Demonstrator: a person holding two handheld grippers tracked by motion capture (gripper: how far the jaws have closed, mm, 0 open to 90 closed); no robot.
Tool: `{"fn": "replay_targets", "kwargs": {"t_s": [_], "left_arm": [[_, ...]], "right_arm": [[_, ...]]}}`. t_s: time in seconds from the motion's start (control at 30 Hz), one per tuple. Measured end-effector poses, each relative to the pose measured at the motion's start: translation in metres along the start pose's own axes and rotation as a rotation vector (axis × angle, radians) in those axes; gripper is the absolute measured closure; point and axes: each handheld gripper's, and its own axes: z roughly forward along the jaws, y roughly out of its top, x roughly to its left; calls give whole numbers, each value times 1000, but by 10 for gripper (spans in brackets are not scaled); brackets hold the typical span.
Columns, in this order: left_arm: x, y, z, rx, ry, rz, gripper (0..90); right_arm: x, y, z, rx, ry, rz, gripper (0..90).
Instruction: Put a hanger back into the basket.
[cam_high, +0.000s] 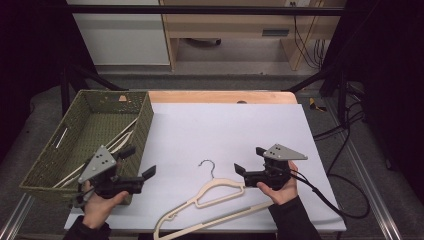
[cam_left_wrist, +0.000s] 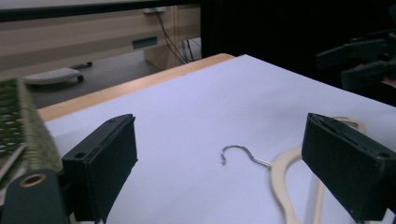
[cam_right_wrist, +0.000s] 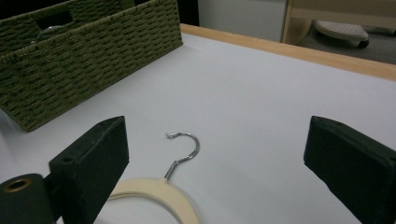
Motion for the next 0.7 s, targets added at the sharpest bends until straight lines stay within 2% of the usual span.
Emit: {"fn": "replay_targets", "kwargs": {"t_s": [0.1,0.23,0.47,0.7], "left_arm": [[-10,-11,10,27,-29,-1,95],[-17,-25,21,74,-46,7,80],[-13,-43,24,85,-65,-16,83],[-12,-53,26,100,-91,-26,87]], "right_arm": [[3,-1,2,20,18,-4,85],[8,-2,8,34,10,-3,83],[17,-4,28,99,-2,27,125],[23,-5,46,148,-12,1,182]]}}
